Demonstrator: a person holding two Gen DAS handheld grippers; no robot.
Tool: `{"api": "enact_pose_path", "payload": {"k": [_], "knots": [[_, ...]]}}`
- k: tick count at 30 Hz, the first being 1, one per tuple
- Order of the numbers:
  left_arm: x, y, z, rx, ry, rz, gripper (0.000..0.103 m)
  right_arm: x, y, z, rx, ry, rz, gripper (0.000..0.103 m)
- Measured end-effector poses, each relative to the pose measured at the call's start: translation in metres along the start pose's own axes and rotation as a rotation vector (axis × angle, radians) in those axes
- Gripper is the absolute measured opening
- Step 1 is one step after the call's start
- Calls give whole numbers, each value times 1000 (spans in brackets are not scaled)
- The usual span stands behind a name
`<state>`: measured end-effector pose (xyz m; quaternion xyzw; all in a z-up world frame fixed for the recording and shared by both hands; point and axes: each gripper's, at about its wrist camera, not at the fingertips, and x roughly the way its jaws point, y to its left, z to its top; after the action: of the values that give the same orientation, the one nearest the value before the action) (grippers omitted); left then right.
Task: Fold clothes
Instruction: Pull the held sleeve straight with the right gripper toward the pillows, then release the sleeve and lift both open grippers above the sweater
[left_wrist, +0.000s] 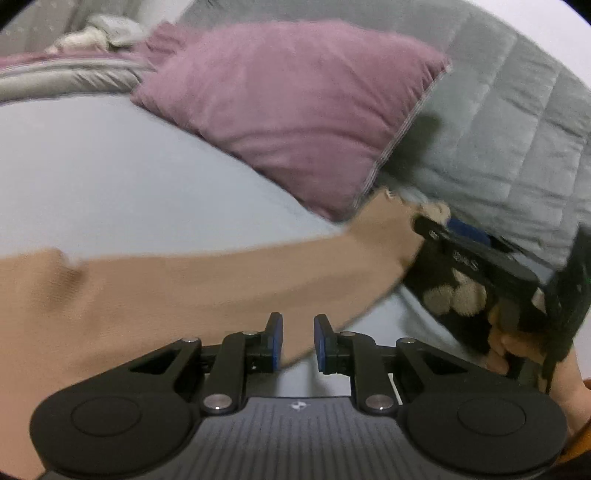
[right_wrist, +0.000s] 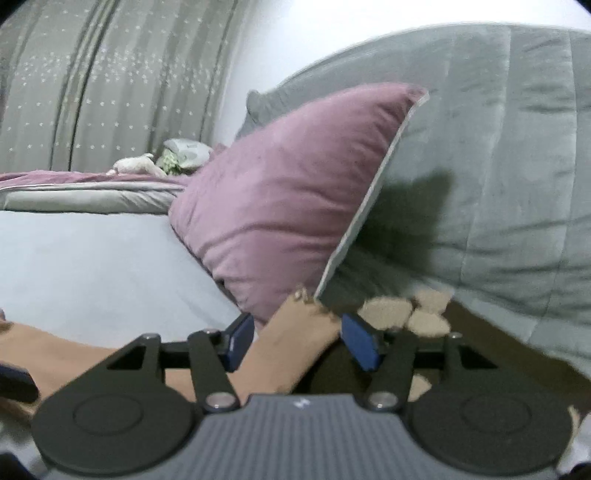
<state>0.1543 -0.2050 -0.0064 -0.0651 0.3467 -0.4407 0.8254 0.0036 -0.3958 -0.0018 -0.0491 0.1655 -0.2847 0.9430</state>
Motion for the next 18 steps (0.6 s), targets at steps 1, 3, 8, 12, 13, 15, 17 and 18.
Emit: {"api": "enact_pose_path", "payload": {"k": [1,3,8,12,13,15,17,18], "knots": [[-7,5,1,-7,-16,21,17,-2,4,2,-8,-1,18,55],[-17,16,0,-16,-39,66,17,-3,14,5,-18,10,72,54],[-33,37,-7,-1,-35,149,17,5,57,5,-53,97,255,53],[-52,60,-10,18,-43,250,17,14,97,2,-102,168,392,52],[-58,68,-11,2,-49,272,17,17,105,2,-106,187,422,51],[-66,85,-13,-23,-62,317,17,20,122,3,-108,221,477,49],[-74,100,-16,-46,-74,363,17,21,137,5,-107,248,535,41],[-79,107,-18,-56,-80,387,17,20,144,7,-109,258,567,39]]}}
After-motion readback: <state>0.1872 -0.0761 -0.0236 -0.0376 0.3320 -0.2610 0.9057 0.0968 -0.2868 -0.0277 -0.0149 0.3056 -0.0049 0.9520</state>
